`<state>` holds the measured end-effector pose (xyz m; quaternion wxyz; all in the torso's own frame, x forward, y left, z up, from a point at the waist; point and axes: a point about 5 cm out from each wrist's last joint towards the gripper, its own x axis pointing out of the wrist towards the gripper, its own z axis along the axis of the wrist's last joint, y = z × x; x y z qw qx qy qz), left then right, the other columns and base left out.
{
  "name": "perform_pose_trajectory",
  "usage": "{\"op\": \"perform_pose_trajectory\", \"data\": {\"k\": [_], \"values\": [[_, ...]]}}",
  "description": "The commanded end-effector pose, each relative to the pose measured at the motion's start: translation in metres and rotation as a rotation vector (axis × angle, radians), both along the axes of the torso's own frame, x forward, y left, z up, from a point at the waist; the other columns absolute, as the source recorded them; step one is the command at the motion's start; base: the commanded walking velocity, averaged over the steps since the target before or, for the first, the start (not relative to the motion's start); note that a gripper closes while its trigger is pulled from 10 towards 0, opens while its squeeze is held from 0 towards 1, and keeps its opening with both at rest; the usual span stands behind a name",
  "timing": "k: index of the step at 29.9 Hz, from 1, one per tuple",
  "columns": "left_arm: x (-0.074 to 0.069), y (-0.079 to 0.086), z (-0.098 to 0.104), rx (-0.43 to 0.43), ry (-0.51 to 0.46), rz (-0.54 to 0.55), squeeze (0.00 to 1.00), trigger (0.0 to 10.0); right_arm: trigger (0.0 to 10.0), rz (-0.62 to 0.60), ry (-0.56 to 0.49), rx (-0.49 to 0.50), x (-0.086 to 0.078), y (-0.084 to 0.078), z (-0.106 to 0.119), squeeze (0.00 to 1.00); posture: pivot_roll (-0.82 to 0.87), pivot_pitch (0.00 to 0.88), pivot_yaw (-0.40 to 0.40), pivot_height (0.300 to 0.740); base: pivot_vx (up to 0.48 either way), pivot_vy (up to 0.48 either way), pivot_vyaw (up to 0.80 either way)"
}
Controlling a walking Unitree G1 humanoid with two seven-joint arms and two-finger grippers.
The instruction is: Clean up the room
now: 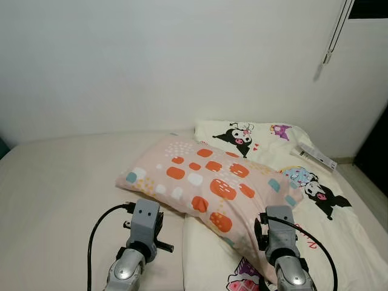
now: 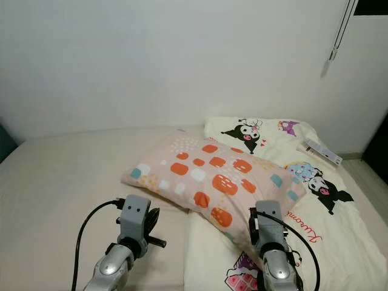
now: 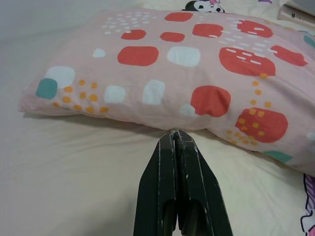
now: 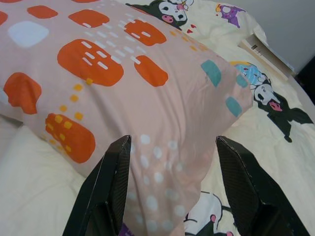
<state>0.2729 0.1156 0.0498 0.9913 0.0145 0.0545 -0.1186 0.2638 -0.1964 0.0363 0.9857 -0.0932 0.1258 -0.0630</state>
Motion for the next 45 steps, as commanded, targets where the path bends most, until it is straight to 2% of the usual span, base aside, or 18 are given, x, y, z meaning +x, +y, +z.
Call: {"op": "perform_pose_trajectory", "data": {"k": [1,11,37,45], "values": [[-0.0017,-0.001,-0.001,0.01,0.009,-0.013,0.0,10.0,10.0,-0.003,0.008,0.021,-0.0022,0.0023,-0.0023,0.0,-0.03,0.066,0.042,0.665,0.0,0.0,0.0],[-0.0013,-0.0033,0.0018,0.016,0.003,-0.039,0.0,10.0,10.0,-0.02,0.013,0.051,-0.0039,0.0031,-0.0039,0.0,-0.02,0.07,0.052,0.64,0.0,0.0,0.0],[-0.0042,-0.0055,0.0028,0.028,0.019,-0.102,0.0,10.0,10.0,-0.043,0.022,0.077,-0.0087,0.0077,-0.0081,0.0,-0.01,0.081,0.075,0.64,0.0,0.0,0.0],[-0.0056,-0.0046,0.0025,0.03,0.025,-0.106,0.0,10.0,10.0,-0.042,0.025,0.085,-0.0101,0.0087,-0.0092,0.0,-0.01,0.087,0.078,0.612,0.0,0.0,0.0]]}}
